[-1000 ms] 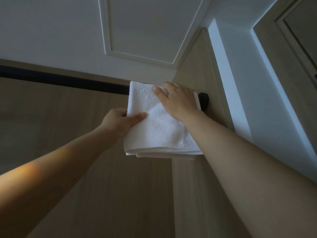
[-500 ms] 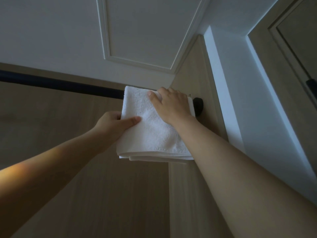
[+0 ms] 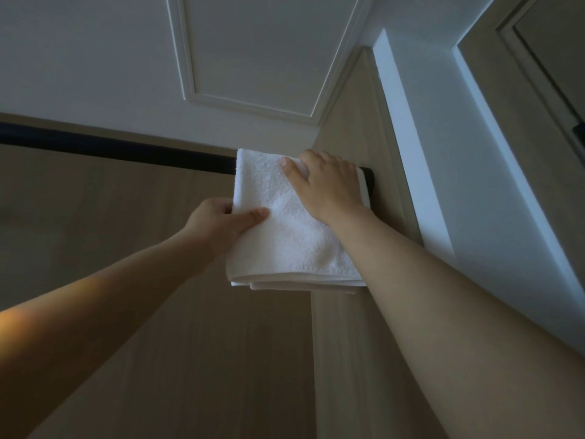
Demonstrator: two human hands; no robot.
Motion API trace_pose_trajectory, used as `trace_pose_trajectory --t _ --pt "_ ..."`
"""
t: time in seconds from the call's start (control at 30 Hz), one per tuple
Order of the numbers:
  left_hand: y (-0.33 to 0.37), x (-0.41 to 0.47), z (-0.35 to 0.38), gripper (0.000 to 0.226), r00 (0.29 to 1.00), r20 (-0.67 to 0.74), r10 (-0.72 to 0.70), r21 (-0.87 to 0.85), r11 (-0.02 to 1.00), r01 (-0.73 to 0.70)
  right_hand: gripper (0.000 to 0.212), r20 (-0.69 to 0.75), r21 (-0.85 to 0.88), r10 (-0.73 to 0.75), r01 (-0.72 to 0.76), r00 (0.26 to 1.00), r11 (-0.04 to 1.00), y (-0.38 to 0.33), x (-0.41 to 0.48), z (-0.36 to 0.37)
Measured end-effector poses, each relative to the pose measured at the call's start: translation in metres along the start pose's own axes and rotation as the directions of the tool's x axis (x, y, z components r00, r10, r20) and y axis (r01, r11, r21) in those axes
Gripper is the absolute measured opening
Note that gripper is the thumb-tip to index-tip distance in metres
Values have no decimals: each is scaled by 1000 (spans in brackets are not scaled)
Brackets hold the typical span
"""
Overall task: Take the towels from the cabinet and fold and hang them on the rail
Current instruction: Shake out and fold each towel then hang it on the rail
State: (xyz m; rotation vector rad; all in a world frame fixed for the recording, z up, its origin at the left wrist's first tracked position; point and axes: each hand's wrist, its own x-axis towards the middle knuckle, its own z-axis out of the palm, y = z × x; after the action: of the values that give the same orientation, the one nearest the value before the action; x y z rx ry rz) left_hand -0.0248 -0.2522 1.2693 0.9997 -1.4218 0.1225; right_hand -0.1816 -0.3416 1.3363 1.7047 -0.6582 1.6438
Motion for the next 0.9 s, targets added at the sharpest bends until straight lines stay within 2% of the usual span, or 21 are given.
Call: trace_pose_trajectory --t 0.13,0.23,0.37,0.43,0.5,0.53,0.6,0.7,0.77,0.83,0.87,0.9 --pt "-2 -2 0 32 1000 26 -17 -38 999 18 53 5 -33 29 -29 1000 999 16 -16 0" --pt "-7 -7 0 35 992 114 -61 -73 995 70 67 59 -36 11 -9 998 999 29 -52 1" --pt "-16 -14 0 38 976 201 -79 -120 987 104 65 39 161 74 -80 996 984 21 -107 9" --pt "-19 -16 -1 41 971 227 -78 -157 981 116 65 59 390 225 -230 973 892 10 -128 10" --pt "-20 -18 -2 43 963 260 -72 -165 979 117 68 114 603 379 -368 918 708 4 -139 8" --pt "-21 -18 -3 44 958 279 -68 -169 979 118 68 137 650 436 -413 889 638 2 -141 6" --pt "-22 -19 -5 45 949 308 -69 -179 975 129 61 169 669 507 -476 845 571 1 -138 1" --pt "-23 -20 -8 50 943 322 -84 -206 966 156 31 224 641 536 -537 814 548 4 -131 -4" --pt "-24 -22 -7 53 944 314 -97 -242 954 179 32 332 618 526 -602 783 506 7 -129 -9" --pt "-25 -22 -5 52 946 305 -110 -261 945 194 35 502 628 503 -697 703 346 11 -130 -13" --pt "-26 -23 -4 50 945 306 -117 -265 943 202 36 550 635 494 -721 674 276 12 -132 -15" --pt "-27 -24 -3 48 944 307 -123 -265 941 209 38 551 644 497 -721 670 257 12 -134 -16"
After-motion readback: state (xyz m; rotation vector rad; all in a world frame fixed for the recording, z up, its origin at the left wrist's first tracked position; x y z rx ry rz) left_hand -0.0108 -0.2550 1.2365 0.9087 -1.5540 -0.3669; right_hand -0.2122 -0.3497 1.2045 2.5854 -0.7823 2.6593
